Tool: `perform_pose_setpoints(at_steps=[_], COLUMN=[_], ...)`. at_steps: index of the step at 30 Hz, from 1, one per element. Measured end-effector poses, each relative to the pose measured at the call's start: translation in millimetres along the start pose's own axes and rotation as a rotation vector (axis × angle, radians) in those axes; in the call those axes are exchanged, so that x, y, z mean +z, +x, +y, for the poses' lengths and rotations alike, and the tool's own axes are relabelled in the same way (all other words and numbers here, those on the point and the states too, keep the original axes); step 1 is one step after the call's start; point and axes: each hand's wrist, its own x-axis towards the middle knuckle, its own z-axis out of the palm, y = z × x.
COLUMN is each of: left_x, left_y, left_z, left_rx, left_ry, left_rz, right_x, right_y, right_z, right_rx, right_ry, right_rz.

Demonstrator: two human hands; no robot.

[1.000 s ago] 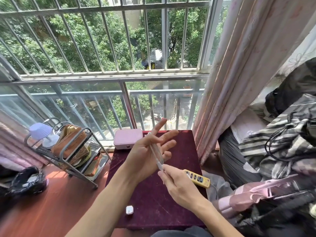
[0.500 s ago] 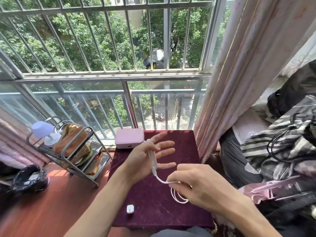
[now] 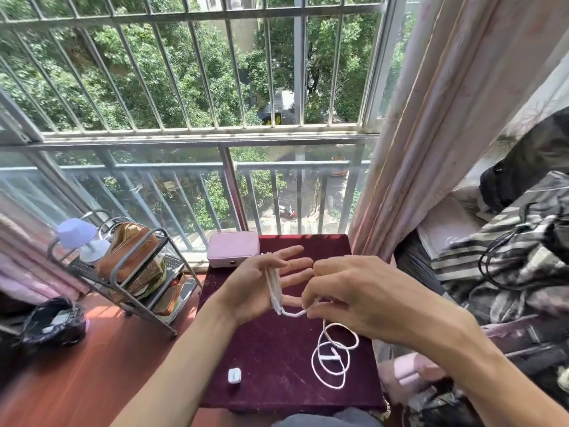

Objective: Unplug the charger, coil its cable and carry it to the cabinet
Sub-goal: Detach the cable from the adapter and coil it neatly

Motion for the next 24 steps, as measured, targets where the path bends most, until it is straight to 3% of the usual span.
perform_pose_setpoints(at_steps=[5,13,17,20,24], left_x=[15.4,49.0,48.5,47.1,49.8], left_y=[-10.5,-12.2,-7.6,-6.1,-11.6], left_z=[-8.7,-23.9,-27.5,-31.2,-32.3], left_rx=[-0.039,-0.063,-0.075,-0.113,-0.108], left_ry=[0.134,0.223,0.023,-0.112,-0.093], left_rz=[-0.311,-0.296,-0.258,-0.327,-0.402], right_x=[-2.5,2.5,18.4,29.7,40.3], right_y=[2.4,16.0,16.8,18.9,22.1], right_z=[3.9,39.1,63.2,71.5,74.2], right_rx=[0.007,0.100,0.204,0.218,0.230], right_ry=[0.032,0.223,0.526,0.641,0.759], right_rz=[0.031,0.202,0.206,0.201,0.257])
